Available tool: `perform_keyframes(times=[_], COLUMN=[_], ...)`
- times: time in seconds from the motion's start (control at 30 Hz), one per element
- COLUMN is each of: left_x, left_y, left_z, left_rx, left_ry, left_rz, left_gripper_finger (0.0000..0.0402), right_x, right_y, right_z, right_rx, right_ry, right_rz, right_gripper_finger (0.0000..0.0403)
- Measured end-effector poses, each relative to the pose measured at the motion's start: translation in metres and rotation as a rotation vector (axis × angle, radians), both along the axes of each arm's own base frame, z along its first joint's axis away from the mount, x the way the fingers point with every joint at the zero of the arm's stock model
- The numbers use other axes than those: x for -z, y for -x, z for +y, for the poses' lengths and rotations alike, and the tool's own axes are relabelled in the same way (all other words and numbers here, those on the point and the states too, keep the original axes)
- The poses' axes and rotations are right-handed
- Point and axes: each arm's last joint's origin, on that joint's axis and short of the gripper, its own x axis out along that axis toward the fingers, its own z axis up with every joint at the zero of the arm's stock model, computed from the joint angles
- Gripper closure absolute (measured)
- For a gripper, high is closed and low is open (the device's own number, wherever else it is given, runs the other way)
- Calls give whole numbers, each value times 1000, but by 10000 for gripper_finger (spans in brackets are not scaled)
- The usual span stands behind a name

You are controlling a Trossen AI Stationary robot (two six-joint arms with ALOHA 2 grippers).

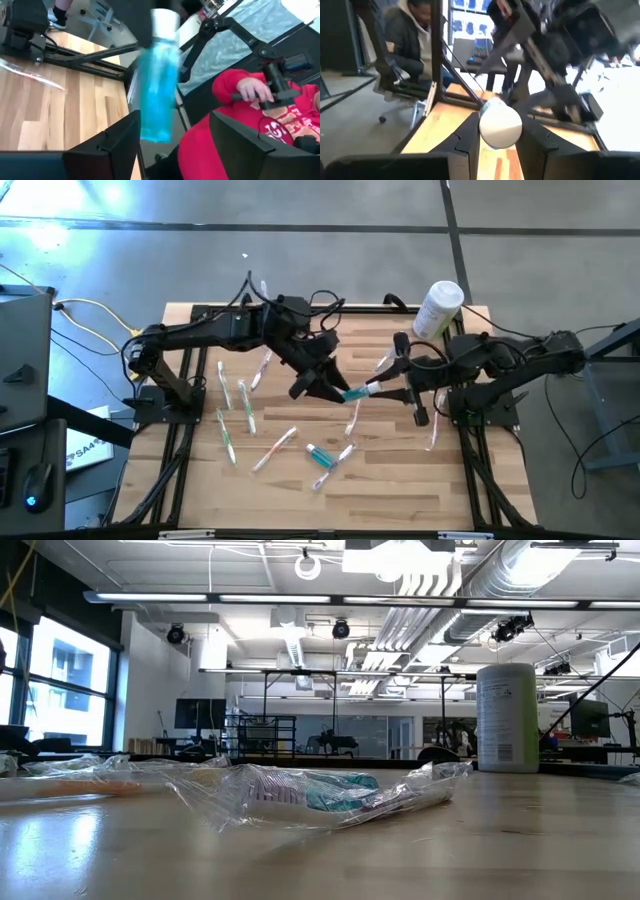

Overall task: Pick & Place toothbrushing station
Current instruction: Put the top blue mouthwash into the black wire organizer

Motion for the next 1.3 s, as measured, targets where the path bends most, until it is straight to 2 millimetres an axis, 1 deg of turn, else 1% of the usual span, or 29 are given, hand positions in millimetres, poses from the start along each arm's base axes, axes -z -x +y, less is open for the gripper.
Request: perform_keyframes(times=[0.07, 0.13, 0.2, 0.27, 0.4, 0.5, 0.63, 0.77, 0.97, 1.07, 1.17, 1.3], left_x=[-3, -1, 2, 5, 5, 8, 5, 1, -4, -6, -8, -7], left_y=[10, 19, 26, 34, 56, 68, 81, 93, 121, 124, 124, 115], left_z=[1, 4, 5, 7, 9, 11, 12, 15, 21, 23, 23, 23], left_rx=[-23, -65, -120, -172, -262, -312, -369, -432, -619, -658, -622, -578], left_ry=[-28, -70, -122, -177, -267, -321, -416, -518, -712, -776, -840, -914], left_rz=[19, 74, 127, 183, 281, 359, 376, 375, 445, 440, 412, 374], left_gripper_finger=[172, 172, 172, 172, 172, 172, 172, 172, 172, 172, 172, 172], right_x=[3, 4, 6, 3, -4, -6, -6, -7, -12, -11, -7, -9], right_y=[1, 2, 1, 1, -10, -27, -50, -68, -91, -101, -108, -112], right_z=[-1, -2, -7, -14, -33, -50, -68, -83, -105, -113, -117, -116], right_rx=[24, 34, 52, 59, 148, 179, 202, 236, 293, 303, 284, 268], right_ry=[-11, -27, -33, -37, -40, -51, -66, -58, -64, -65, -74, -61], right_rz=[35, 53, 74, 84, 97, 137, 190, 264, 302, 323, 352, 356], right_gripper_finger=[315, 315, 315, 315, 315, 315, 315, 315, 315, 315, 315, 315])
